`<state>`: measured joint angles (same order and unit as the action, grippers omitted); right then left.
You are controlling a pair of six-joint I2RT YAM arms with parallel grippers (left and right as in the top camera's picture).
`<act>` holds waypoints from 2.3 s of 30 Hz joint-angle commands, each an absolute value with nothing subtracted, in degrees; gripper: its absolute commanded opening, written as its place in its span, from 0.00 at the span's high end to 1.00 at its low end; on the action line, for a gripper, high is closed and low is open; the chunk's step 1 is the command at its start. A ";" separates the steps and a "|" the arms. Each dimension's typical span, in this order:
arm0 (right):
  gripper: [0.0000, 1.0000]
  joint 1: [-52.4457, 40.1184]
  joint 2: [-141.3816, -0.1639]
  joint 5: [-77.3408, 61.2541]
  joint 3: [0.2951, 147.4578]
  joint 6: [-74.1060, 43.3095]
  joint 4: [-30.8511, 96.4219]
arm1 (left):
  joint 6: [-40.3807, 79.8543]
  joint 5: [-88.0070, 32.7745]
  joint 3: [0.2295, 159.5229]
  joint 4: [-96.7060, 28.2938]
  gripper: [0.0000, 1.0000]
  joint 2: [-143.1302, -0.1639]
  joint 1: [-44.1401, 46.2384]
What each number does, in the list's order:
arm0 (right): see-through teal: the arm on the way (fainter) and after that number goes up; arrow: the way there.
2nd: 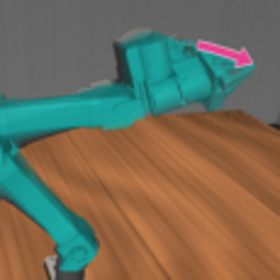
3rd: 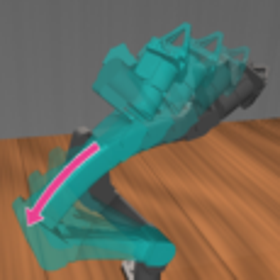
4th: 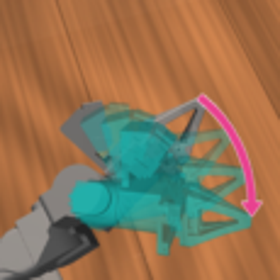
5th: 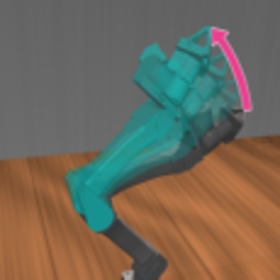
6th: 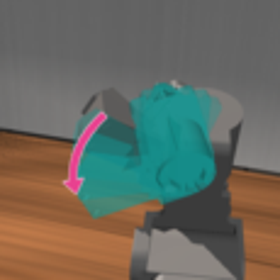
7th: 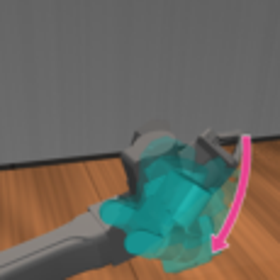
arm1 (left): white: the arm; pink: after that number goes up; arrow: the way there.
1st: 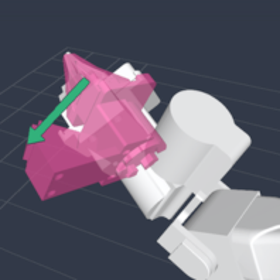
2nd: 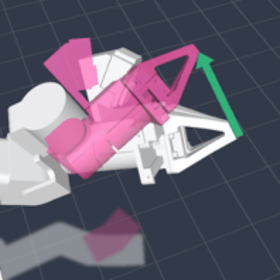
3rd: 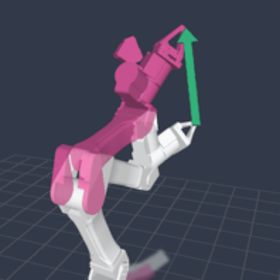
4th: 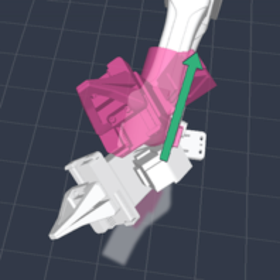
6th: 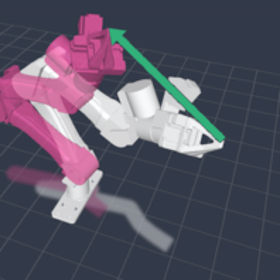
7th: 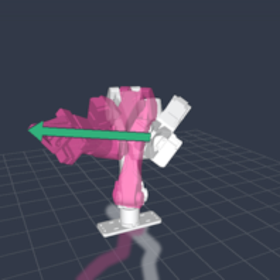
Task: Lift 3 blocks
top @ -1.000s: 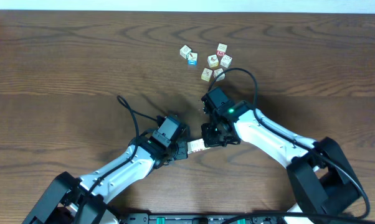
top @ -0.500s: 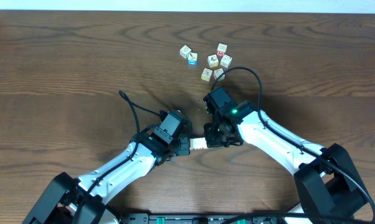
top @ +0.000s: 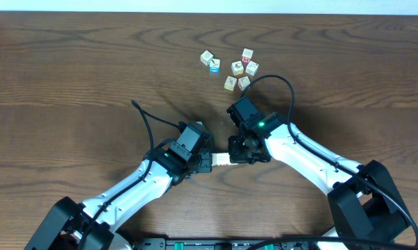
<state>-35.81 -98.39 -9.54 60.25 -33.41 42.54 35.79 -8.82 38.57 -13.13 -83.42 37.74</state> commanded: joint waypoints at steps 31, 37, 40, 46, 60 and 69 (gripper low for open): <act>0.99 -39.09 -96.95 -28.67 62.26 -36.16 38.13 | 33.45 -20.29 45.58 -9.58 0.93 -79.81 40.86; 0.99 -39.09 -96.95 -29.02 62.83 -36.16 38.17 | 33.17 -20.32 45.58 -9.61 0.93 -78.56 40.86; 0.99 -39.09 -96.90 -29.02 62.96 -36.16 38.17 | 33.19 -20.34 45.58 -9.61 0.93 -78.54 40.86; 0.99 -39.05 -96.16 -28.99 62.96 -36.16 38.15 | 33.19 -20.34 45.58 -10.07 0.93 -78.54 40.86; 0.99 -39.05 -93.10 -28.58 62.98 -36.18 38.57 | 33.19 -20.32 45.74 -9.54 0.93 -78.41 41.60; 0.99 -39.05 -93.10 -28.58 63.00 -36.18 38.50 | 32.97 -20.32 45.78 -9.34 0.93 -77.36 41.60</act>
<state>-35.79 -94.41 -9.87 60.25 -35.64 42.04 33.12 -5.98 39.31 -13.74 -80.34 37.74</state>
